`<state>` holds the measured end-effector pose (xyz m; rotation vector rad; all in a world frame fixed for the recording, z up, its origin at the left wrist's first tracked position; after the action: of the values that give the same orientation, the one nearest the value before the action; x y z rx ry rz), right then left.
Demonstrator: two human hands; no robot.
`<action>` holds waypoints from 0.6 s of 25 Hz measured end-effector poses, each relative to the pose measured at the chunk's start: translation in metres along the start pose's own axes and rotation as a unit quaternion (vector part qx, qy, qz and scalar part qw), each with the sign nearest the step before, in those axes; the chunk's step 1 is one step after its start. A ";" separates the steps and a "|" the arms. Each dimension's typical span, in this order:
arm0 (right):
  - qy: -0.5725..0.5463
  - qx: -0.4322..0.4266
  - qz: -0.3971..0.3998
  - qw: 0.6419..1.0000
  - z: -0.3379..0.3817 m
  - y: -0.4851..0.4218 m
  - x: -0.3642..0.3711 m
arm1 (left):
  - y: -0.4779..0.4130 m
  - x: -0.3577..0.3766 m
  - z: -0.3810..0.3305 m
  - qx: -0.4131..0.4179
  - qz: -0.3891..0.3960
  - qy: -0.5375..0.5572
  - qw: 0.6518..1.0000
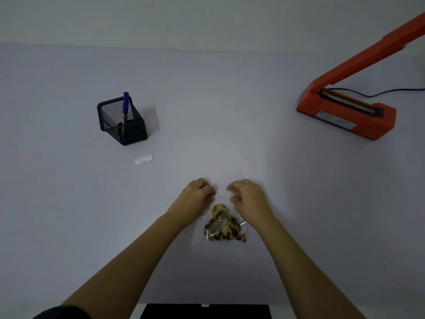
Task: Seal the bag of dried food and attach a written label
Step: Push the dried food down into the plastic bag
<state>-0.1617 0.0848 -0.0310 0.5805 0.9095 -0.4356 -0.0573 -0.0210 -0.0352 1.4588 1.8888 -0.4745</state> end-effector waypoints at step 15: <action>-0.030 0.034 0.082 0.996 -0.009 -0.024 -0.005 | -0.031 -0.020 0.023 0.007 0.103 -0.059 0.993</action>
<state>-0.1841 0.0726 -0.0378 0.6961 0.7850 -0.3352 -0.0769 -0.0587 -0.0407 1.5786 1.6248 -0.4653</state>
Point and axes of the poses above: each hand's wrist, its own y-axis away from the middle knuckle, its own x-axis out of the palm, z = x × y, the point moved 5 cm from there along -y, towards the middle knuckle, and after that the axes turned 11 degrees about y, right-handed, at the moved point
